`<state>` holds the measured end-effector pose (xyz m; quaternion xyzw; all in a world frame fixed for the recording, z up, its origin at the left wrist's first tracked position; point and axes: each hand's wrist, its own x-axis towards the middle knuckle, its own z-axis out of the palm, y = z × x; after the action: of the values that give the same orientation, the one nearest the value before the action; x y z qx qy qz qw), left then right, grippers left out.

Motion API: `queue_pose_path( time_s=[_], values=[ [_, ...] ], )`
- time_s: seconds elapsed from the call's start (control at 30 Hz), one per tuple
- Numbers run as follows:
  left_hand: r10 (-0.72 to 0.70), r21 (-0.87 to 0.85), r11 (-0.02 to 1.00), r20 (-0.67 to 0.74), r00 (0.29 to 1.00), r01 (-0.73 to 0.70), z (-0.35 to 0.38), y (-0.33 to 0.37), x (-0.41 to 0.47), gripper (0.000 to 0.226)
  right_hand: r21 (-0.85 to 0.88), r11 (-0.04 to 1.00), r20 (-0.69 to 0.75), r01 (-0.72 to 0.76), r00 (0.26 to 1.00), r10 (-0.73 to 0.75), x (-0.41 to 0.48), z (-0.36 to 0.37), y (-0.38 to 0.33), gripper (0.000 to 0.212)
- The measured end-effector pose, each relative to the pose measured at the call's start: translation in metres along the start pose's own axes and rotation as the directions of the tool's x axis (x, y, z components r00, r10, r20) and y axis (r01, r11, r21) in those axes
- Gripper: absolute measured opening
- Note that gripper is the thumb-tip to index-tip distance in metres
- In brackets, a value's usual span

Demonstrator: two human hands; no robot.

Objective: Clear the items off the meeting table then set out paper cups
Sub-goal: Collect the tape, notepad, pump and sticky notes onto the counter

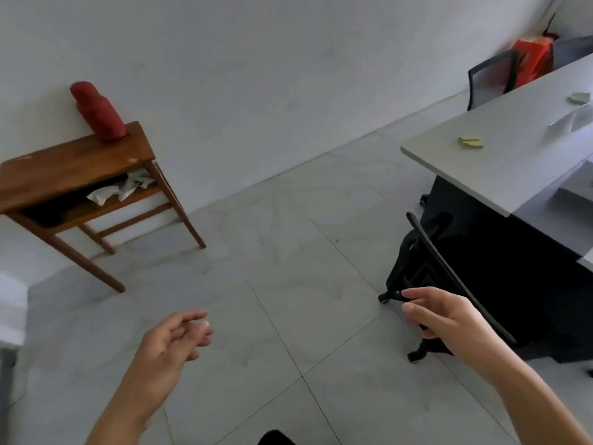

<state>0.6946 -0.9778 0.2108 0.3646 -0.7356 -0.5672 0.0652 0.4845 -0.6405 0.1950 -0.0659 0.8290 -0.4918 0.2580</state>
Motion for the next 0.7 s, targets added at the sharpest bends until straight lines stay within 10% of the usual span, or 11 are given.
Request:
queue_pose_path(
  time_s=[0.23, 0.47, 0.57, 0.7],
  values=[
    [-0.181, 0.027, 0.983, 0.074, 0.981, 0.18, 0.006, 0.004, 0.162, 0.038, 0.043, 0.998, 0.001, -0.051, 0.999, 0.051, 0.152, 0.021, -0.042, 0.021],
    [-0.011, 0.033, 0.999, 0.13, 0.991, 0.007, 0.015, 0.113, 0.373, 0.009, 0.127, 0.987, -0.095, -0.101, 0.989, 0.113, 0.271, 0.01, -0.114, 0.029],
    [0.085, 0.072, 0.992, 0.24, 0.967, -0.105, 0.044, 0.17, 0.447, 0.008, 0.181, 0.981, -0.206, -0.063, 0.973, 0.1, 0.309, -0.01, -0.132, 0.064],
    [0.128, 0.078, 0.983, 0.363, 0.923, -0.167, 0.098, 0.217, 0.529, 0.011, 0.25, 0.959, -0.261, -0.134, 0.944, 0.2, 0.369, -0.031, -0.128, 0.027]
  ],
)
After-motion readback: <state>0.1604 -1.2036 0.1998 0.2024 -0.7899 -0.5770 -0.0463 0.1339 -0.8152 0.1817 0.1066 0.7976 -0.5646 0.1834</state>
